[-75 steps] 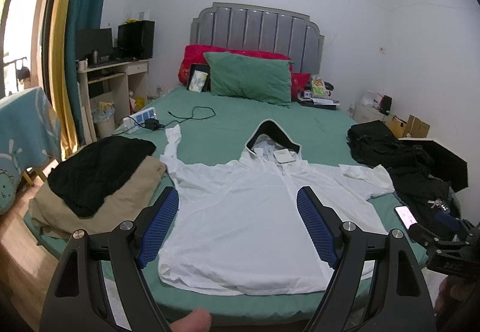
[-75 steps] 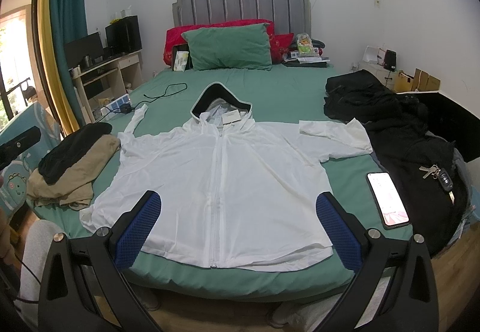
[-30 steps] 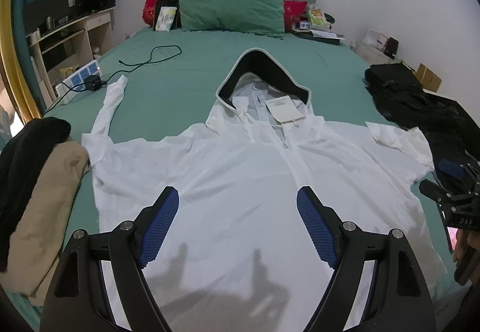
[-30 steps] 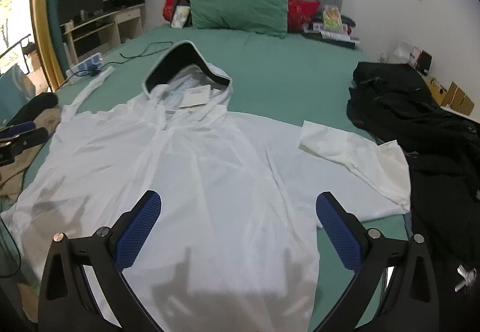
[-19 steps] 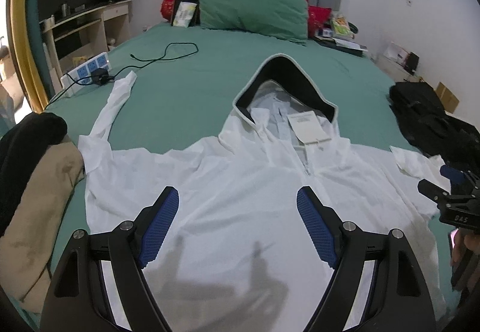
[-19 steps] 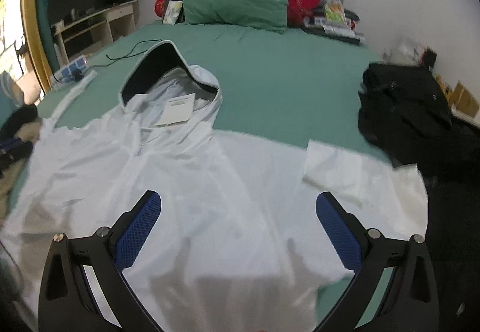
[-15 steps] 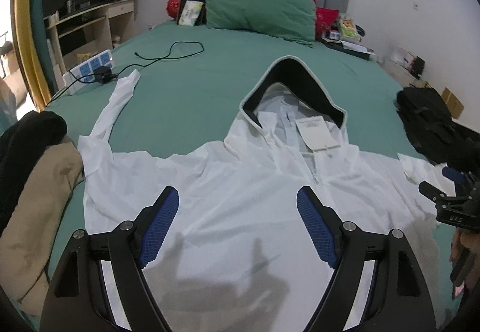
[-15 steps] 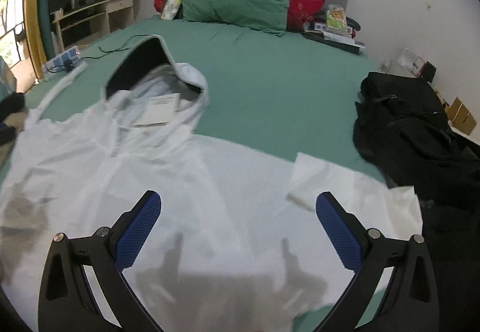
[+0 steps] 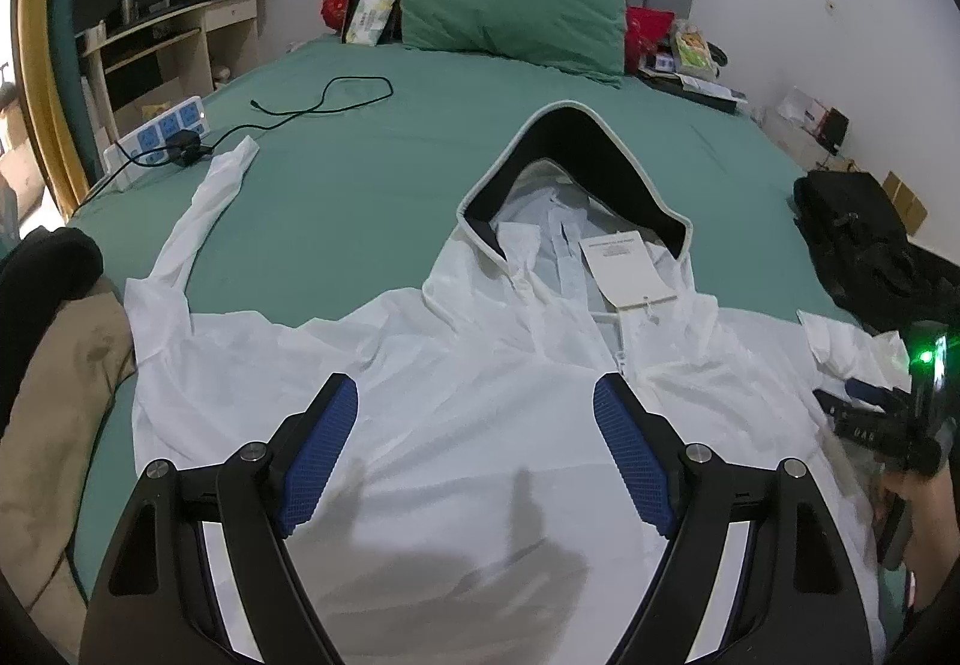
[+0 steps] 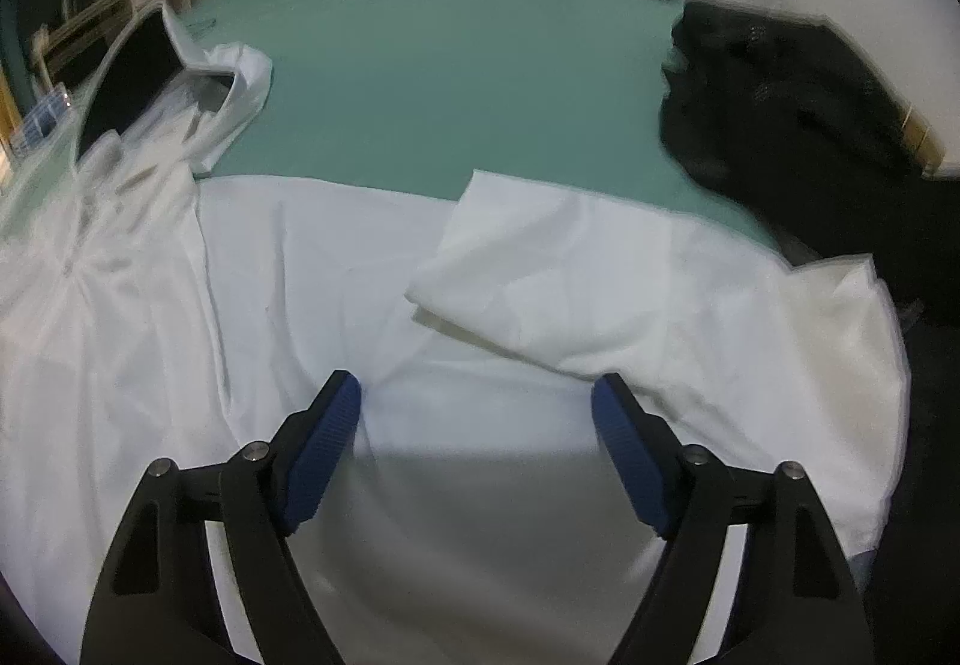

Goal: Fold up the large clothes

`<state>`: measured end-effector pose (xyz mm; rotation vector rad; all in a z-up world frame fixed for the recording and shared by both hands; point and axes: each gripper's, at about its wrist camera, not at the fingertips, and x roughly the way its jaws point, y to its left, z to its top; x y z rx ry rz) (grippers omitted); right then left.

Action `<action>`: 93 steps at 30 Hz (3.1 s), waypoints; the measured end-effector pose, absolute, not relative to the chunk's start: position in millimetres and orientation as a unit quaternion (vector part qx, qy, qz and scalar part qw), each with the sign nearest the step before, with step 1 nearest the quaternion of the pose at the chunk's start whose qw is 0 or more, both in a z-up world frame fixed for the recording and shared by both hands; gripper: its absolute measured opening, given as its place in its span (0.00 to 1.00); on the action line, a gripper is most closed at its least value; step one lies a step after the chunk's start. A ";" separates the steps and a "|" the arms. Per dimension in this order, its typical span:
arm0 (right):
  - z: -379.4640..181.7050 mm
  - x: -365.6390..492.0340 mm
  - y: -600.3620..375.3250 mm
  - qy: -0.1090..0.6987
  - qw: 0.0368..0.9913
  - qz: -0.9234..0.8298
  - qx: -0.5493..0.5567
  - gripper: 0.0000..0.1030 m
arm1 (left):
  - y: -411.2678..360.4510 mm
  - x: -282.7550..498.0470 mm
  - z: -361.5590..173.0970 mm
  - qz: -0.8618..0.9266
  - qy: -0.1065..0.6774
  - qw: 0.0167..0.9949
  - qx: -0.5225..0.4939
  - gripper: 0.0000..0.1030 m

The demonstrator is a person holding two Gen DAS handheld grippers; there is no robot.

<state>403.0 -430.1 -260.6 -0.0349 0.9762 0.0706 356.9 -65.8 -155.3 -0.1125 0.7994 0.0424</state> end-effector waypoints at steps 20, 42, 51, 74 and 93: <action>-195.1 387.5 -443.7 0.363 0.930 0.027 0.042 0.03 | -76.7 339.2 -135.8 0.023 0.390 0.920 -0.031 0.81; -132.1 352.6 -336.2 0.297 0.944 0.142 0.010 0.01 | -44.7 312.8 -108.2 0.033 0.376 0.925 -0.035 0.81; -146.8 341.1 -286.1 0.316 0.931 0.182 -0.013 0.01 | -16.8 302.3 -114.4 0.041 0.382 0.923 -0.040 0.81; -189.0 331.8 -190.9 0.359 0.909 0.203 -0.050 0.01 | 45.3 326.2 -164.9 0.014 0.394 0.917 -0.061 0.81; -252.0 402.3 -412.1 0.444 0.893 0.032 -0.066 0.72 | -68.0 340.8 -159.4 0.012 0.388 0.920 -0.048 0.81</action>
